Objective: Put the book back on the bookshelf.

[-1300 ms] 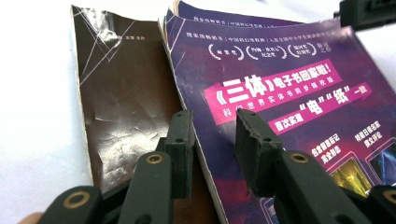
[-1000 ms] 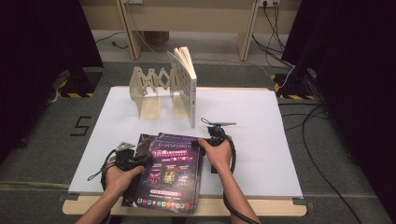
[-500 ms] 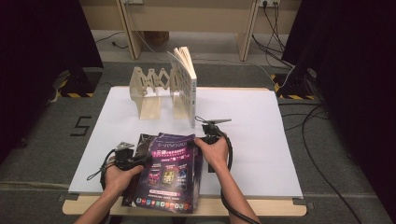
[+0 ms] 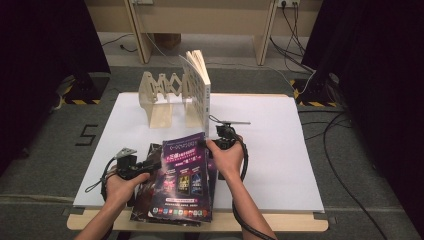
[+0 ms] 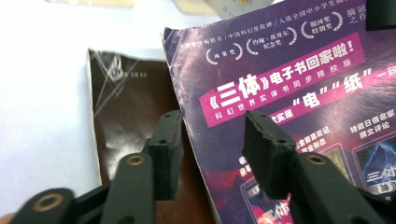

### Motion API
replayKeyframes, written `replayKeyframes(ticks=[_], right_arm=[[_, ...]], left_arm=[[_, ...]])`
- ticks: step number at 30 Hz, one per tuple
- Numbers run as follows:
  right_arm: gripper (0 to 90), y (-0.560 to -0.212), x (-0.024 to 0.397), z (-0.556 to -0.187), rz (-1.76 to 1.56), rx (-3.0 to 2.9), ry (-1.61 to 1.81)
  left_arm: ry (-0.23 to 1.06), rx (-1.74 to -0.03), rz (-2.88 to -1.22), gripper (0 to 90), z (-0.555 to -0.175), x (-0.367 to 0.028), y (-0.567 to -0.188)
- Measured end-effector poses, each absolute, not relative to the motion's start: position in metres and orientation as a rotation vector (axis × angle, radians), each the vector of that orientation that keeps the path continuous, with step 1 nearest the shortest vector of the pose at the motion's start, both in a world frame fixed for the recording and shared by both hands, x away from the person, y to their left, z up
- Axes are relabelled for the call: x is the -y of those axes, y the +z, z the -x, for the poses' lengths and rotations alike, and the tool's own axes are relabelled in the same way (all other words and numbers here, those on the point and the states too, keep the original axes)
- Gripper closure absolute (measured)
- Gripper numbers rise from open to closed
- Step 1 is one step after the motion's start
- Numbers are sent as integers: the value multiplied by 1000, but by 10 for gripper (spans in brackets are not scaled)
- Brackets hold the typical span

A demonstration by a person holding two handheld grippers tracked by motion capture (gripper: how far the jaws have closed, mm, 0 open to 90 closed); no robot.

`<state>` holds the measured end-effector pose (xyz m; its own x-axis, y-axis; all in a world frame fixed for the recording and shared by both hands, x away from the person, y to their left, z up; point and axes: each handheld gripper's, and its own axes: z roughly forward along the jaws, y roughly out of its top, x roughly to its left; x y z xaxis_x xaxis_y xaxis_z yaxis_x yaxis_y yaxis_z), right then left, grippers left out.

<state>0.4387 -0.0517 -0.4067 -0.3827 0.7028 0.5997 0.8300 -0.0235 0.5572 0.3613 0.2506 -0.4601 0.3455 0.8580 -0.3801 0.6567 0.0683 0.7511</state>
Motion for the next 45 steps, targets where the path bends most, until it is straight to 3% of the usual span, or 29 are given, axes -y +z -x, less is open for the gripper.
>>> replayKeyframes(ticks=[8,22,45], right_arm=[[844,-384,48,-436,1659,2145,-1497],[844,-363,40,-437,1671,2191,-1642],[843,-344,23,-442,1717,2236,-1764]], left_arm=[[244,-1361,-1614,444,-363,-250,-451],[213,-1312,-1636,497,-365,-241,-443],[254,-1231,-1648,456,-372,-221,-418]])
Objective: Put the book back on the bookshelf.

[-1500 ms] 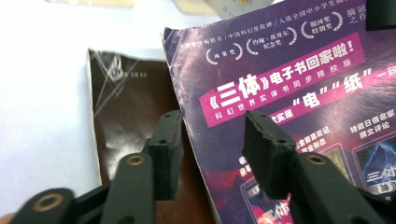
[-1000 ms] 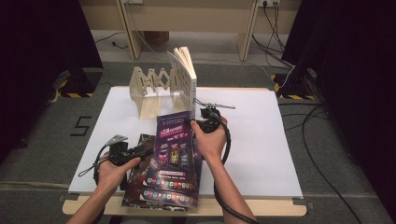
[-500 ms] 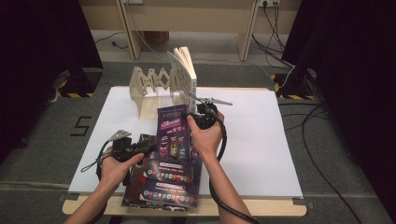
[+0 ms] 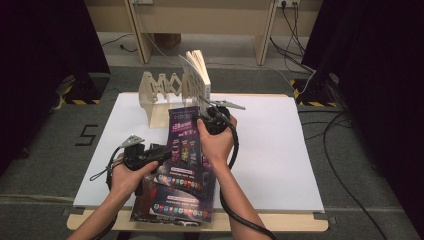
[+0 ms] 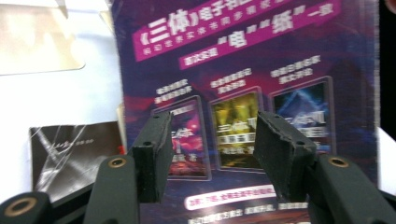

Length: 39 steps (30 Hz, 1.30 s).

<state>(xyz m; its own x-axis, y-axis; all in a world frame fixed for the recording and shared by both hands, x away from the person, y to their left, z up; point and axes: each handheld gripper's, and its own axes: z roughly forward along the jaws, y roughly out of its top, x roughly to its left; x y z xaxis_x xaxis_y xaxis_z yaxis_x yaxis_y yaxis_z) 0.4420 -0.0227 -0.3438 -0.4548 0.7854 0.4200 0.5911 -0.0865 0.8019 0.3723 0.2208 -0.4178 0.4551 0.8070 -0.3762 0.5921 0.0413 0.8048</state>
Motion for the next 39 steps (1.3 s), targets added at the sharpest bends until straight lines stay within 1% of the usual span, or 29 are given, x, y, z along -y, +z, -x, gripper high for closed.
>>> replayKeyframes(ticks=[8,13,20,26,32,39], right_arm=[[843,-338,17,-444,-1506,-1964,1570],[843,-337,14,-444,-1494,-1946,1571],[842,-332,10,-447,-1498,-1898,1570],[842,-330,6,-451,-1506,-1889,1550],[842,-331,5,-453,-1496,-1902,1522],[842,-327,4,-455,-1492,-1908,1506]], left_arm=[[274,-1225,-1661,453,-373,-220,-415],[259,-1231,-1650,445,-373,-220,-415],[257,-1155,-1662,385,-373,-195,-395],[290,-1094,-1702,365,-383,-172,-376],[295,-1087,-1766,346,-392,-157,-375],[327,-1067,-1791,336,-391,-142,-374]])
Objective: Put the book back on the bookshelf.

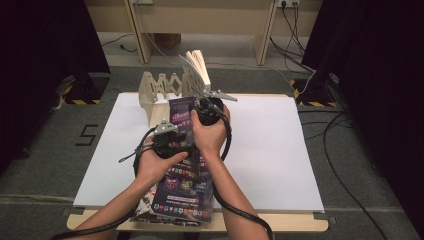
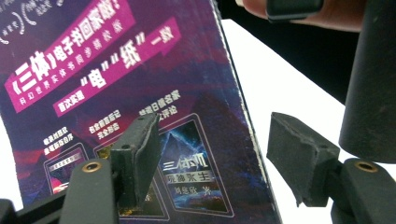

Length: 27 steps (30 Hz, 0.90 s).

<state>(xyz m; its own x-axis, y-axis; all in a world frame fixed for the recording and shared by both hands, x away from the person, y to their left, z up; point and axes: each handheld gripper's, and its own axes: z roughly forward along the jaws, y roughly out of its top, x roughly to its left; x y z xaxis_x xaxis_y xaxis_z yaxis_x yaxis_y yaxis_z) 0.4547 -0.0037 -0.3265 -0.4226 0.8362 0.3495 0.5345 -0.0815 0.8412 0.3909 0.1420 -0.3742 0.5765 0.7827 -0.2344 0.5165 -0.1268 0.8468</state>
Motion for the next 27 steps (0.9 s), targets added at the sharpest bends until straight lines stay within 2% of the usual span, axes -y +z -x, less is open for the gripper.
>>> replayKeyframes(ticks=[11,20,27], right_arm=[[842,-305,-2,-456,-1428,-1835,1561],[839,-295,-5,-456,-1430,-1778,1585],[837,-288,-11,-452,-1383,-1811,1595]], left_arm=[[424,-1057,-1802,329,-394,-136,-369],[561,-1042,-1781,331,-400,-132,-368],[603,-1060,-1762,405,-400,-142,-374]])
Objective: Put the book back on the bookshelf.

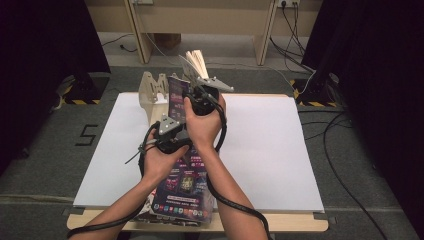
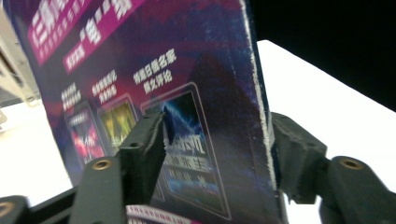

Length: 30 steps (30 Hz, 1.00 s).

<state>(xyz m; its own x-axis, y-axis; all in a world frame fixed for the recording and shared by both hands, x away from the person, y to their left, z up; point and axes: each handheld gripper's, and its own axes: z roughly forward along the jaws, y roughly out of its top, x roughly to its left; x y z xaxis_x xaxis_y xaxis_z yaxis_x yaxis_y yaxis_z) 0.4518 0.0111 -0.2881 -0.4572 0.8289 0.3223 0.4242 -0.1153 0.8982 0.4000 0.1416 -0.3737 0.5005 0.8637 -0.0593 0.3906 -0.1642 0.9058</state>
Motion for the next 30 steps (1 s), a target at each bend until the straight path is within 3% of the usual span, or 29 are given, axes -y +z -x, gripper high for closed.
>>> replayKeyframes(ticks=[8,13,21,30], right_arm=[[827,-286,-18,-447,-1346,-1858,1574],[826,-290,-27,-445,-1325,-1884,1528],[747,-293,-40,-442,-1254,-1947,1477],[622,-292,-29,-442,-1209,-2031,1589]], left_arm=[[630,-1129,-1746,604,-405,-157,-388],[659,-1155,-1759,649,-404,-157,-394],[656,-1201,-1755,817,-402,-162,-400],[631,-1220,-1696,837,-404,-175,-402]])
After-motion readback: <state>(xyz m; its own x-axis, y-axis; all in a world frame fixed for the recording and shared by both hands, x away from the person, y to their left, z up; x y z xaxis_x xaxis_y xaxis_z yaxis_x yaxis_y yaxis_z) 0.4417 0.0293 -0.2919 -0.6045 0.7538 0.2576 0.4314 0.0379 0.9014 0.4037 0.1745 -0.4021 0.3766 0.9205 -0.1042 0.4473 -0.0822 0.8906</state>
